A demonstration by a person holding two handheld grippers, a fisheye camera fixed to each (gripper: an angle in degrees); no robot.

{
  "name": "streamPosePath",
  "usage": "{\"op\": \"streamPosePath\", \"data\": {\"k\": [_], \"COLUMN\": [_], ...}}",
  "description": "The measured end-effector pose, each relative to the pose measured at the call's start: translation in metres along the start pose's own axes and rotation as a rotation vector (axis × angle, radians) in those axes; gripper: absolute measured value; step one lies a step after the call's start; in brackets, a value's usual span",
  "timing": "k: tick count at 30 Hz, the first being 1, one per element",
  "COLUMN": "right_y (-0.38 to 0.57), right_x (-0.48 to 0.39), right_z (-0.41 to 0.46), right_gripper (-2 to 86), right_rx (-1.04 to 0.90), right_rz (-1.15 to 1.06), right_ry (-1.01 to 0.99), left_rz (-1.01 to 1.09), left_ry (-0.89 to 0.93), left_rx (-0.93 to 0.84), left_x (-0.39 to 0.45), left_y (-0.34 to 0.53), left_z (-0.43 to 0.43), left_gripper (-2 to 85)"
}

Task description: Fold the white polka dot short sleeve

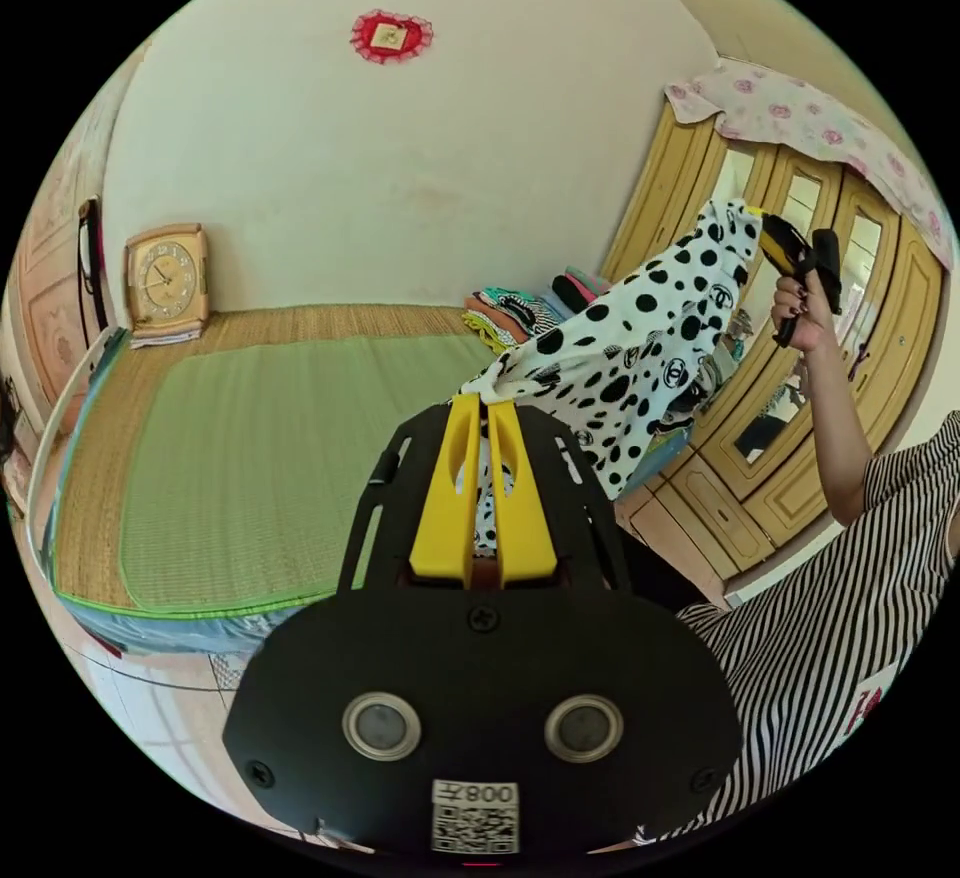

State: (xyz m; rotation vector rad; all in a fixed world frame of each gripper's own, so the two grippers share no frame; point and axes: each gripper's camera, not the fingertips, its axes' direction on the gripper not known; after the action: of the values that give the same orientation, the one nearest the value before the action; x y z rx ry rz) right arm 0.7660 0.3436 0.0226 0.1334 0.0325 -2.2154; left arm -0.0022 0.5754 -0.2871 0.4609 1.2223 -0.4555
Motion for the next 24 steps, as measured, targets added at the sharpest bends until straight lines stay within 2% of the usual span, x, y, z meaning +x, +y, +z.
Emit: {"op": "streamPosePath", "data": {"k": [6, 15, 24], "right_y": [-0.012, -0.038, -0.061], "right_x": [-0.003, -0.033, 0.002], "right_z": [-0.047, -0.152, -0.167], "right_gripper": [0.7, 0.8, 0.8], "right_rx": [0.064, 0.271, 0.276], "right_rz": [-0.030, -0.170, -0.171], "right_ry": [-0.021, 0.014, 0.039], "left_rz": [0.194, 0.412, 0.462], "left_ry": [-0.226, -0.385, -0.444], "left_rx": [0.223, 0.536, 0.483], "left_x": [0.060, 0.167, 0.186], "left_y": [-0.049, -0.079, -0.111], "left_z": [-0.133, -0.267, -0.275], "left_gripper": [0.9, 0.9, 0.9]}}
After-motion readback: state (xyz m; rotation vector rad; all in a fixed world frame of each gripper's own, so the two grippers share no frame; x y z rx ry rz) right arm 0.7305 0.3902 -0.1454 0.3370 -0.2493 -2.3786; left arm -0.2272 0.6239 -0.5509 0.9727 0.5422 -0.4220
